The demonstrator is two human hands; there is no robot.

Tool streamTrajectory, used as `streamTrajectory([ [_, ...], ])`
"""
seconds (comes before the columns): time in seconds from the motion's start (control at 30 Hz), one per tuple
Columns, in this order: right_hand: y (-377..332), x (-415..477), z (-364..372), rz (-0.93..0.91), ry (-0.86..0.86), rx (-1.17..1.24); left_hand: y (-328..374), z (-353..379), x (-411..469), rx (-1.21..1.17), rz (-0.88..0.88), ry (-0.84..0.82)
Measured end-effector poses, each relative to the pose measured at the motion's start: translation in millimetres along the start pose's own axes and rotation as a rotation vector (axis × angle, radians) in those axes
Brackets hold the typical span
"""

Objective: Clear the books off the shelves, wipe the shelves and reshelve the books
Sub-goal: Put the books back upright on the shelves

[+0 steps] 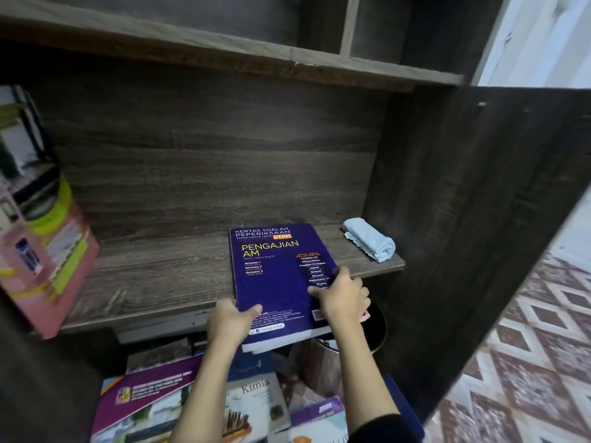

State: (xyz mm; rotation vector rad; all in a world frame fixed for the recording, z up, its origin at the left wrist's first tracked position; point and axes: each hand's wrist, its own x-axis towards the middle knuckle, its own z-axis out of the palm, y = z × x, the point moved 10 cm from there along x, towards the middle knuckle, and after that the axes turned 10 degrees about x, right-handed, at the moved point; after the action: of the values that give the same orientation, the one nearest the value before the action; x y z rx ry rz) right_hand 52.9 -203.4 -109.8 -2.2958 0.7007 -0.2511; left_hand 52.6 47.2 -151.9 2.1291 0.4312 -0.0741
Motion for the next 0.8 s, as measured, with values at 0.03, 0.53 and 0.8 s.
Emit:
streamTrajectory([
  [0.03, 1, 0, 1, 0.024, -0.012, 0.018, -2, 0, 2, -0.026, -0.008, -0.008],
  [0.53, -1, -23, 37, 0.311, -0.609, 0.99, -19, -22, 6, -0.231, -0.118, -0.108],
  [0.8, -16, -24, 39, 0.248, -0.572, 1.02, -22, -22, 9, -0.186, -0.106, -0.101],
])
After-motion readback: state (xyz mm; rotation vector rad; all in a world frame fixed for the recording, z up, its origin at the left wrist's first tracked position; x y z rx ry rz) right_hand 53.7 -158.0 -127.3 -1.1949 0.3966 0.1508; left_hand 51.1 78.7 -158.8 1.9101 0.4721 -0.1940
